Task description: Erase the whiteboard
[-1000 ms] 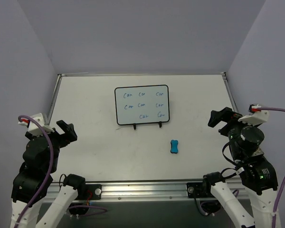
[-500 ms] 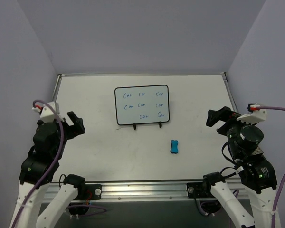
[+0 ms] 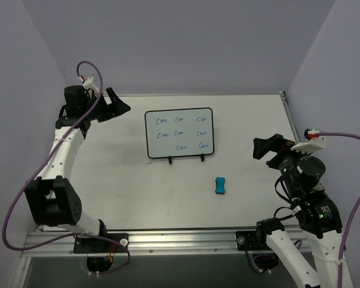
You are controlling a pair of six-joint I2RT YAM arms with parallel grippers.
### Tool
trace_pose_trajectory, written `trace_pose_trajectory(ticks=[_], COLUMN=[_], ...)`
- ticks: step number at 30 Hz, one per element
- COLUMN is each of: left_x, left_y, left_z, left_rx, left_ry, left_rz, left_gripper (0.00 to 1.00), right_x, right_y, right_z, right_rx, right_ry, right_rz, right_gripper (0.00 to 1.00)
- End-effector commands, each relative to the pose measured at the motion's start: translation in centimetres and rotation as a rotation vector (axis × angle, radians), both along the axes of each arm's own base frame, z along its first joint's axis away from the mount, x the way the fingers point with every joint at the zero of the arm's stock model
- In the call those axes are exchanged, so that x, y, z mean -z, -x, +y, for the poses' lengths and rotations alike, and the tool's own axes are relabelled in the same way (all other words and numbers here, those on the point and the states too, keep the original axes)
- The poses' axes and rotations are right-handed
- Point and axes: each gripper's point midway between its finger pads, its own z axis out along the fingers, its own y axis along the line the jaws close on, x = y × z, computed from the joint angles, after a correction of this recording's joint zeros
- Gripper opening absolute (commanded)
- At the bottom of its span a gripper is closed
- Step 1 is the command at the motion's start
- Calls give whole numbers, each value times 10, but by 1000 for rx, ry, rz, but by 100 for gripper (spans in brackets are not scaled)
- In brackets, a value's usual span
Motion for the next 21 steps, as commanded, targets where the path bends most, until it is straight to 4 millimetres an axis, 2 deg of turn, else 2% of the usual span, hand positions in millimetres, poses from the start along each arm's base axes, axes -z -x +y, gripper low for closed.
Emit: trace_pose_trajectory(ticks=[1, 2, 4, 7, 9, 10, 13, 15, 19, 21], left_x=[-43, -34, -26, 10, 19, 31, 32, 34, 51, 52], left_y=[-35, -53, -54, -68, -72, -75, -75, -69, -71, -72], left_z=[-7, -7, -22, -33, -39, -43, -68, -96, -105, -108], left_rx=[172, 190, 321, 398, 421, 436, 513, 597, 641, 665], left_ry=[56, 53, 100, 171, 193, 205, 199, 217, 265, 282], left_rz=[-206, -181, -165, -112, -95, -73, -99, -102, -71, -81], left_gripper=[94, 94, 94, 94, 94, 94, 94, 94, 97, 81], right_x=[1, 6, 11, 21, 20, 20, 19, 20, 22, 21], right_y=[-3, -1, 0, 1, 2, 3, 3, 3, 6, 7], right_z=[21, 25, 26, 22, 21, 23, 26, 31, 38, 38], right_rx=[-115, -141, -152, -140, -146, -158, -181, -209, -248, -248], right_ry=[-16, -14, -3, 31, 55, 60, 68, 60, 48, 49], right_rz=[-15, -4, 11, 53, 61, 67, 69, 74, 87, 86], right_gripper=[100, 100, 100, 100, 100, 100, 100, 99, 98, 97])
